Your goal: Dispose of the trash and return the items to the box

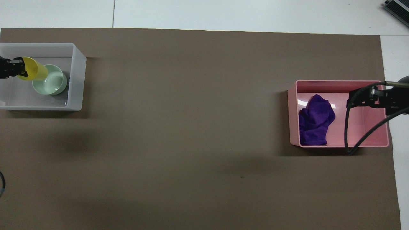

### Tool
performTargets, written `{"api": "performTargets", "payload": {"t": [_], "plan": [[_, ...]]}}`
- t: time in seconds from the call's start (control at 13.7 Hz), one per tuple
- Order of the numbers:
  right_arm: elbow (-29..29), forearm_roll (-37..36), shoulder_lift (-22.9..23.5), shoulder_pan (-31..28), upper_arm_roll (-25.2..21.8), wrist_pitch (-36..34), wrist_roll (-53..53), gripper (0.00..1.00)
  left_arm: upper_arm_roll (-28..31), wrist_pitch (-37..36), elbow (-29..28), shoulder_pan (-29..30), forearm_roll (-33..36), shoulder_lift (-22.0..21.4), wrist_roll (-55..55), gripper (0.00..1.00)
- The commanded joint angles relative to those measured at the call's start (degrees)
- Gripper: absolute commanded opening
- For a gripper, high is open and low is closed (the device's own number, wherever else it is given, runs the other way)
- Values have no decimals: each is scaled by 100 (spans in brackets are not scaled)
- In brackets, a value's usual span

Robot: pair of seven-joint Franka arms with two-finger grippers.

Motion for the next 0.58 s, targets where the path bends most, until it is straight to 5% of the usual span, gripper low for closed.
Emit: {"api": "performTargets", "payload": {"t": [0.0, 0.51], "plan": [[-65, 119, 5, 0, 15, -99, -109, 100, -76, -17, 193, 15, 72, 264, 64, 0], [-417, 40, -180, 149, 15, -46, -364, 100, -85, -798, 114, -64, 62, 265, 108, 0]]}}
